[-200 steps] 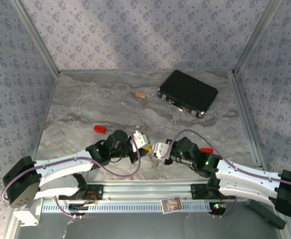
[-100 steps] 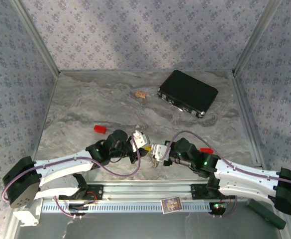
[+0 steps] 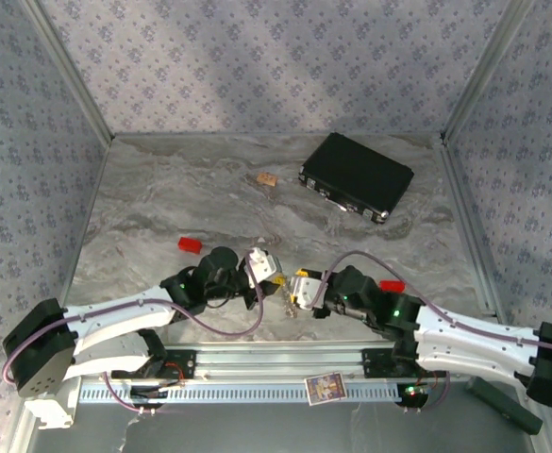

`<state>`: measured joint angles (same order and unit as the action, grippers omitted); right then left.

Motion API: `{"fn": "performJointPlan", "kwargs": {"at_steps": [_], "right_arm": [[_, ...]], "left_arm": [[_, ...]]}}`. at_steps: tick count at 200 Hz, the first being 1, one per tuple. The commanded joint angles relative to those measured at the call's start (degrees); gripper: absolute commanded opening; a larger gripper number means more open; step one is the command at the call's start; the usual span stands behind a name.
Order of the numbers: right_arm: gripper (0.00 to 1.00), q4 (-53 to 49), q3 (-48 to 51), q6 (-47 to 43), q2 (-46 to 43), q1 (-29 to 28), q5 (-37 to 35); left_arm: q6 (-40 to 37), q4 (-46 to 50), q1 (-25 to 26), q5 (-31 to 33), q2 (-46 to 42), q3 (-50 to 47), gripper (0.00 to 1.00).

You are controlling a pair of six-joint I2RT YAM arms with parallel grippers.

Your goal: Put the keys on the keyring

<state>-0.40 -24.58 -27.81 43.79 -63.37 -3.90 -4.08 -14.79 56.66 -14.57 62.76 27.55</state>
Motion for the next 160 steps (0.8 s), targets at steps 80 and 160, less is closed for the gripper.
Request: {"fn": "performJointPlan", "kwargs": {"at_steps": [80, 160], "right_arm": [[0.25, -0.87, -3.38, 18.4, -0.08, 15.04, 22.21], [0.21, -6.58, -8.56, 9.36, 7.19, 19.54, 37.64]], "left_arm": [[-15.05, -8.06, -0.24, -3.58, -3.61, -3.27, 0.0], [-18.69, -11.37, -0.24, -7.56, -3.28, -5.31, 0.0]]}}
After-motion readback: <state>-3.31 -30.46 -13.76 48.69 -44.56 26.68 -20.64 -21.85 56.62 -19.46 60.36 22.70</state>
